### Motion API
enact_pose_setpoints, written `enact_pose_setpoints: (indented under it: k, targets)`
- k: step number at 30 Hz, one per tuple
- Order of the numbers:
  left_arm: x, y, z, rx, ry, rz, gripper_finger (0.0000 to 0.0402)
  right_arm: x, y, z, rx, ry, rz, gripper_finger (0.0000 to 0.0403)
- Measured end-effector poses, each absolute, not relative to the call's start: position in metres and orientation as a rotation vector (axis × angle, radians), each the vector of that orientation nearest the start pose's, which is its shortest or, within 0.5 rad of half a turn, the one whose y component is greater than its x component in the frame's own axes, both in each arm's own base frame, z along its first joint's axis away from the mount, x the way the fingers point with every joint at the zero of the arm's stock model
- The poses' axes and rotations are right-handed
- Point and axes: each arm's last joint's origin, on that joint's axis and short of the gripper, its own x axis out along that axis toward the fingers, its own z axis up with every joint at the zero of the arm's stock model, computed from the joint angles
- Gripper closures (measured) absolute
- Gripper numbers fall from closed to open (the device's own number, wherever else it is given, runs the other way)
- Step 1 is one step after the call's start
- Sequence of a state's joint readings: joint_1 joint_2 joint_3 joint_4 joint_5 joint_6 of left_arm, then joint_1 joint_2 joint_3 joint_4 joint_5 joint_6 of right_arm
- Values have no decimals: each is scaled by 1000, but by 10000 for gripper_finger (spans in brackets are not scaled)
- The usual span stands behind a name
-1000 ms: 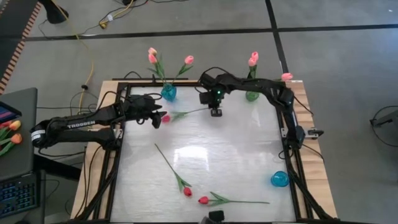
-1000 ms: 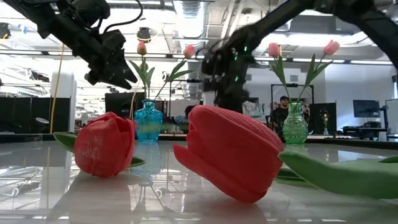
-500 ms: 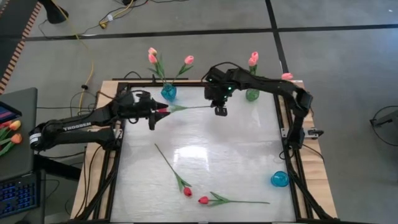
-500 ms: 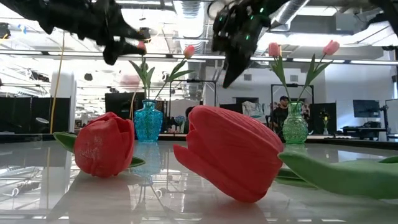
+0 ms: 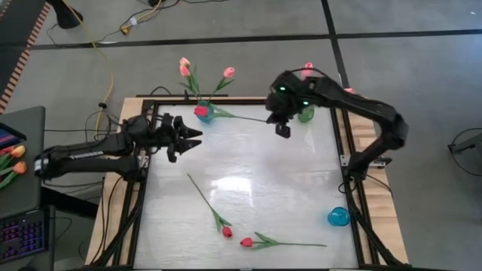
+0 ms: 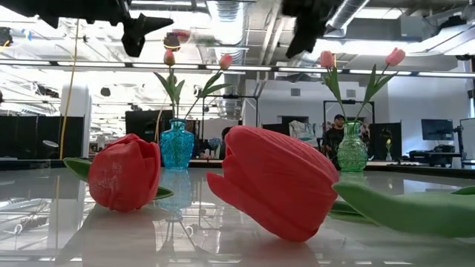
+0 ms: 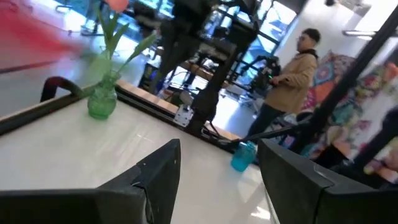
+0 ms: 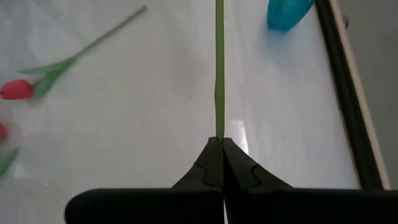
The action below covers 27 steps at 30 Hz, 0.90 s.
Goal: Sort flowers into vase by color
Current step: Put the top center red tulip into the bottom blue vase
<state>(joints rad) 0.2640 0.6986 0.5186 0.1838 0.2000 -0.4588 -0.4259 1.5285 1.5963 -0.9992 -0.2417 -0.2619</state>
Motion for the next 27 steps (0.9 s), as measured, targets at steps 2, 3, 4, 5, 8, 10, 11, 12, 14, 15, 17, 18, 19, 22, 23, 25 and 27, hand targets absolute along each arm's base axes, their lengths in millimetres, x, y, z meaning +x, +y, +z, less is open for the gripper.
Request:
enact_pose_setpoints:
  k: [2, 3, 4, 5, 8, 10, 11, 12, 14, 15, 17, 18, 19, 22, 23, 25, 27]
  targets:
    - [171, 29, 288, -464, -36, 93, 200, 265, -112, 372, 55, 847, -45, 388]
    - [177, 24, 287, -465, -54, 106, 200, 256, -107, 373, 57, 812, -26, 388]
    - [185, 19, 286, -472, -72, 121, 201, 247, -102, 374, 62, 777, -11, 388]
    - [193, 13, 284, -479, -85, 139, 201, 238, -97, 372, 72, 742, 1, 388]
    - [220, -5, 274, -511, -158, 178, 200, 214, -80, 366, 100, 615, 20, 388]
    - [240, -17, 269, -541, -226, 190, 201, 200, -67, 362, 131, 518, 50, 388]
    - [251, -23, 268, -551, -253, 191, 200, 194, -60, 360, 142, 468, 71, 388]
    - [262, -29, 266, -555, -275, 194, 200, 189, -54, 359, 153, 418, 85, 388]
    - [287, -41, 266, -553, -302, 201, 200, 181, -42, 355, 186, 341, 117, 388]
    - [301, -47, 266, -548, -307, 204, 201, 178, -37, 355, 204, 305, 135, 388]
    - [330, -57, 270, -536, -318, 192, 200, 174, -27, 352, 242, 250, 178, 388]
    - [344, -62, 273, -519, -322, 186, 200, 173, -22, 351, 262, 237, 198, 388]
    - [358, -67, 276, -495, -326, 177, 200, 172, -17, 350, 278, 224, 214, 388]
    - [395, -78, 288, -406, -327, 155, 200, 171, 0, 346, 299, 218, 257, 388]
    - [405, -80, 293, -377, -320, 156, 201, 170, 6, 345, 298, 222, 262, 388]
    - [421, -82, 301, -320, -291, 166, 200, 168, 18, 345, 286, 220, 262, 388]
    - [431, -81, 310, -278, -253, 184, 200, 167, 28, 346, 281, 210, 237, 388]
